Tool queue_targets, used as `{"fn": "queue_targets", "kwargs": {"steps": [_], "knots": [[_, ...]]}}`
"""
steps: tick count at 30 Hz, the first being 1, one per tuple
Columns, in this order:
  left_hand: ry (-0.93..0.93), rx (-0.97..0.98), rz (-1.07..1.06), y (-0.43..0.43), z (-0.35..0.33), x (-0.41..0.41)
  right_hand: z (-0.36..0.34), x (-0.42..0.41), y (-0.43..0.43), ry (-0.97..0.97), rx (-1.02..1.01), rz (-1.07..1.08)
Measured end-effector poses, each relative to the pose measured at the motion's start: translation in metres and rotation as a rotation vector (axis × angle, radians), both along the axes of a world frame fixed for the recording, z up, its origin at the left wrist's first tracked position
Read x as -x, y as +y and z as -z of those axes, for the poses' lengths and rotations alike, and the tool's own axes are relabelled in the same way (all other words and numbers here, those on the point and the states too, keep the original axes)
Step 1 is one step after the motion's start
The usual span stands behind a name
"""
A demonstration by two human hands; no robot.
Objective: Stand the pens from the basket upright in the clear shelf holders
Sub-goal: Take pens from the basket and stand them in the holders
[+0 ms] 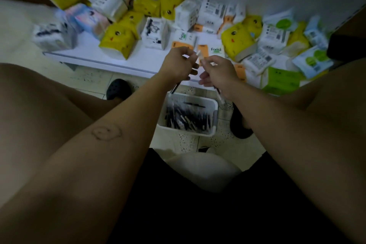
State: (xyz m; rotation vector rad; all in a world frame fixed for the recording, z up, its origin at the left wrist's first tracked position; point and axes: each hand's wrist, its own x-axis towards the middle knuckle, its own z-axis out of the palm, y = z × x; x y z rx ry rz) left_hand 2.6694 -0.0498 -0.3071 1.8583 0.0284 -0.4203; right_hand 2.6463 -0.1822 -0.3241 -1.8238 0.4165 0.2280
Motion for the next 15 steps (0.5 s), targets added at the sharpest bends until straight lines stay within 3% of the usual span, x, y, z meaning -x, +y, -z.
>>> {"fn": "queue_targets", "kwargs": {"steps": [11, 15], "knots": [[-0.47, -0.202, -0.014, -0.02, -0.09, -0.007, -0.091, -0.011, -0.017, -0.36, 0.085, 0.086], [-0.559, -0.106, -0.005, -0.025, -0.136, -0.003, -0.134, -0.009, -0.026, -0.487, 0.116, 0.113]]}}
